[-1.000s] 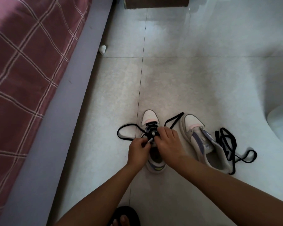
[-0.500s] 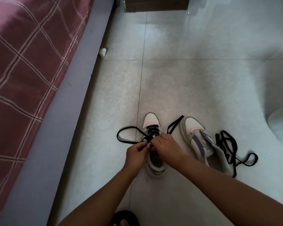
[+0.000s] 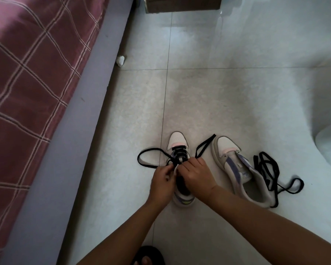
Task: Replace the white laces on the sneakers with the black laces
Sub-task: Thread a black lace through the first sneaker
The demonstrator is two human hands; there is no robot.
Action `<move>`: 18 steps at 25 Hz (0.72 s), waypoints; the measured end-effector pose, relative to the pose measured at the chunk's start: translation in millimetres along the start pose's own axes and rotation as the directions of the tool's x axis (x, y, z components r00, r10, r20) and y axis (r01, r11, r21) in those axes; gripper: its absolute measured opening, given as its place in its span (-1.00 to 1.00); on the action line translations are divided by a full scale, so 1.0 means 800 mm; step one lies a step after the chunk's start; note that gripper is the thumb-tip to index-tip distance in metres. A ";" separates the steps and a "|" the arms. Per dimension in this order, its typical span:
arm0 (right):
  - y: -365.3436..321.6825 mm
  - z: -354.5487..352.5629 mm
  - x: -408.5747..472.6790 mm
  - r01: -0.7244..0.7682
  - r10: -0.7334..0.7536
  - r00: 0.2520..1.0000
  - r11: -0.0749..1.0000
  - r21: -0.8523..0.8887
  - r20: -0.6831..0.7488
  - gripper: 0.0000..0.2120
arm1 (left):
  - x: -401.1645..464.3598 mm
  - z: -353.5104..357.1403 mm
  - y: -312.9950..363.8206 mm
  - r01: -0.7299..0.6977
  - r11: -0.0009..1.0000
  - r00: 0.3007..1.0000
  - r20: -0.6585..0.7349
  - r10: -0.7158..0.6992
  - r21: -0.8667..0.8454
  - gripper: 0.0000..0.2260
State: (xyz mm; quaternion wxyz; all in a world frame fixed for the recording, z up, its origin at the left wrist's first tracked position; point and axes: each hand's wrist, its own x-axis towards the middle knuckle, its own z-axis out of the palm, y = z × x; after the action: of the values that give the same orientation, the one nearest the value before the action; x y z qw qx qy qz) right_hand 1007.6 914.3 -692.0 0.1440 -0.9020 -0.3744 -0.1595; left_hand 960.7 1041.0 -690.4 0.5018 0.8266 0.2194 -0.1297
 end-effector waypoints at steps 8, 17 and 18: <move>-0.013 -0.011 0.010 -0.278 0.257 0.947 0.956 0.091 0.193 -0.70 | -0.024 0.035 0.002 -0.022 0.938 0.999 0.051 0.005 0.347 0.00; -0.004 -0.026 -0.014 -0.081 0.074 0.994 0.993 0.082 0.086 -0.80 | -0.015 0.064 0.017 0.168 0.926 0.986 -0.061 -0.156 0.340 -0.20; -0.005 -0.033 -0.017 -0.044 0.033 0.996 0.990 0.132 0.082 -0.81 | -0.012 0.065 0.016 0.176 0.919 0.984 -0.045 -0.171 0.352 -0.20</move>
State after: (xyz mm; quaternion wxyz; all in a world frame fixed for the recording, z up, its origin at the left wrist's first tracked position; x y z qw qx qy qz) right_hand 991.0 898.0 -672.9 0.1921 -0.9030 -0.3722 -0.0952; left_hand 958.9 987.9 -700.2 0.3299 0.8814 0.2682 -0.2057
